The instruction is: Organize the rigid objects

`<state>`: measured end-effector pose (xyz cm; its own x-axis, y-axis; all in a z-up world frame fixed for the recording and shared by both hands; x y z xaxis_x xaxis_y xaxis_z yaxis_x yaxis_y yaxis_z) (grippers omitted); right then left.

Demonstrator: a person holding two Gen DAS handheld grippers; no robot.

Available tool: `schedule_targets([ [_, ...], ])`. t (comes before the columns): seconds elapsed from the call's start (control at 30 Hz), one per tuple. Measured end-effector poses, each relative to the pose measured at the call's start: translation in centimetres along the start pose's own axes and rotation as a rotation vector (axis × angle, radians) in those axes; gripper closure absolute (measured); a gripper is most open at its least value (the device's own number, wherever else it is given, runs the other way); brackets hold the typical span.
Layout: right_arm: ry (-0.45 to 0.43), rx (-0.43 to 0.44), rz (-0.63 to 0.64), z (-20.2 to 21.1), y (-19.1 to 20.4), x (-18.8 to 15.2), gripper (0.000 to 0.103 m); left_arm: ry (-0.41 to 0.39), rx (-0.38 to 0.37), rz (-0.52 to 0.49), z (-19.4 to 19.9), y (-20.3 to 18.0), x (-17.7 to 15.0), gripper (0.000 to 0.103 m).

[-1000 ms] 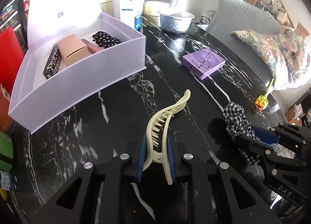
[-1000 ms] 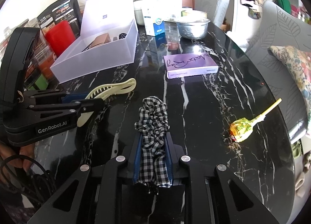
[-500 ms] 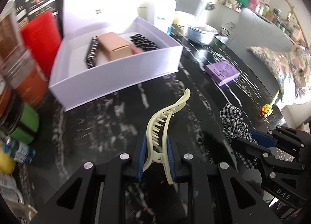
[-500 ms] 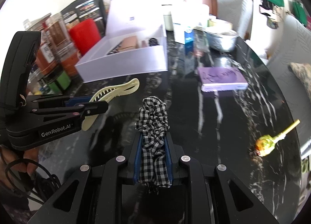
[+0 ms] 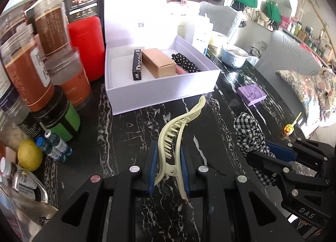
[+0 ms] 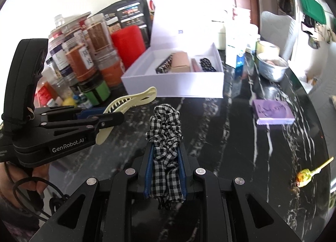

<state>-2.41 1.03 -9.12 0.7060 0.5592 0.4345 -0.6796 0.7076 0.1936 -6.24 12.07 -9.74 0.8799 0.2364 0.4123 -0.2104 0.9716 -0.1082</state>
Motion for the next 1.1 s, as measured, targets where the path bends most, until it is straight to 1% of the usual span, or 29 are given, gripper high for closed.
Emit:
schedule_targets([
  [0.17, -0.006, 0.014, 0.016, 0.2, 1.1, 1.0, 0.082, -0.017, 0.003, 0.014, 0.6, 0.9, 0.7, 0.083],
  [0.4, -0.016, 0.017, 0.033, 0.2, 1.3, 3.1, 0.082, -0.048, 0.016, 0.005, 1.3, 1.5, 3.1, 0.083],
  [0.53, -0.024, 0.020, 0.040, 0.2, 1.1, 4.6, 0.082, -0.061, 0.003, -0.008, 1.4, 1.4, 4.4, 0.083],
  [0.73, -0.036, 0.004, 0.044, 0.1, 0.4, 6.7, 0.082, -0.105, -0.005, -0.019, 1.8, 1.2, 7.4, 0.083],
  [0.87, -0.049, -0.014, 0.040, 0.4, -0.1, 8.1, 0.082, -0.116, -0.012, -0.039, 1.9, 0.8, 9.3, 0.083],
  [0.97, -0.054, -0.011, 0.040, 0.9, -0.5, 9.1, 0.082, -0.123, -0.022, -0.051, 2.0, 0.3, 10.5, 0.083],
  [1.1, -0.071, -0.036, 0.044, 1.5, -1.2, 10.5, 0.082, -0.145, -0.035, -0.059, 2.1, -0.1, 12.3, 0.083],
])
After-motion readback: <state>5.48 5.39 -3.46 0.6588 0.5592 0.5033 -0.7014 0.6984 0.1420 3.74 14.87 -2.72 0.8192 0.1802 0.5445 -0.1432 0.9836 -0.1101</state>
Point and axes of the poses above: each gripper's, at about its wrist camera, not at the fingertips, and z roughly against the way its jaws point, y to its left, x to its top, the point moved 6 cm from there along -z, roughly the way its jaws point, and after that the axes turned 15 degrees about y, right-handed, at the moved point
